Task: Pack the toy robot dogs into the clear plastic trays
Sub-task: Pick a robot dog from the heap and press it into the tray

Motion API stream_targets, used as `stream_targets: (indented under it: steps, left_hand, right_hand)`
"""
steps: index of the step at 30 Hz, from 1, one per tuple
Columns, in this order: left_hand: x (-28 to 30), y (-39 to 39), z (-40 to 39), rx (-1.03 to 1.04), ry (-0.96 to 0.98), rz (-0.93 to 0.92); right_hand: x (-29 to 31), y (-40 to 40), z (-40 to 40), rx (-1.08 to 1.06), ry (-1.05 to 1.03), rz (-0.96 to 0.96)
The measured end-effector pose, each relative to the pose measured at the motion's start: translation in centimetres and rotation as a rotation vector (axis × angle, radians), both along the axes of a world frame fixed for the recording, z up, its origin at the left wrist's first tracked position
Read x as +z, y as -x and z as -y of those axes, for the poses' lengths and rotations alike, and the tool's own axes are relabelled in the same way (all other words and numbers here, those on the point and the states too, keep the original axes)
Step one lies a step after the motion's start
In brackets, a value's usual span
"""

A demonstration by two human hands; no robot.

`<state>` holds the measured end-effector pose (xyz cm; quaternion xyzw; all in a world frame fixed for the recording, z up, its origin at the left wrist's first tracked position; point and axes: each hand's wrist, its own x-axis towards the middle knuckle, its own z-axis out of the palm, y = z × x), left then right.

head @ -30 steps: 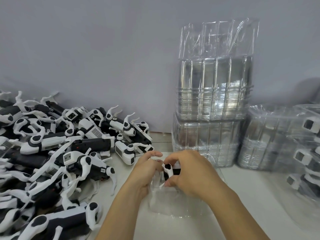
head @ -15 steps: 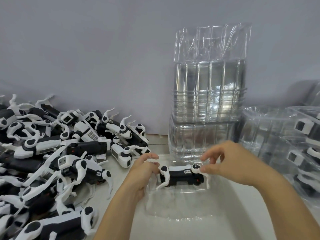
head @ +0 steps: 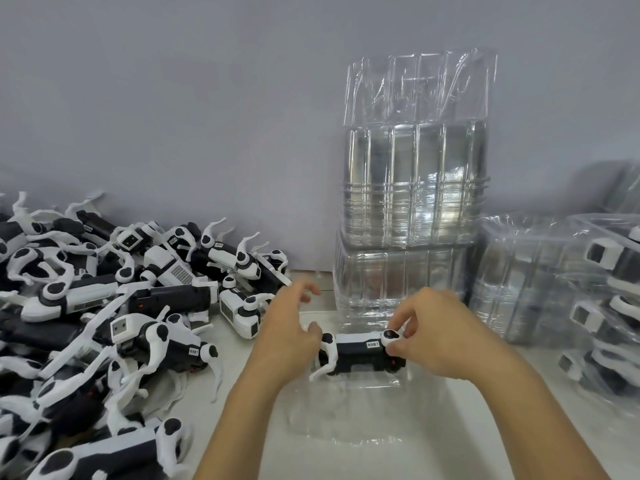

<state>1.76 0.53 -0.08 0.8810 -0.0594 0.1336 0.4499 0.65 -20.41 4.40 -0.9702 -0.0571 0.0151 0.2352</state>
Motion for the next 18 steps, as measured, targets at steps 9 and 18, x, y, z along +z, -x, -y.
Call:
stream_targets:
  steps: [9,18]
  left_hand:
    - [-0.3,0.1,3.1,-0.117,-0.479,0.056]
    - [-0.4,0.2,3.2,-0.086,-0.502,0.021]
  right_hand:
    - [-0.1,-0.2,-0.2,0.013,-0.021,0.040]
    - [-0.5,-0.2,-0.1,0.006,-0.020,0.085]
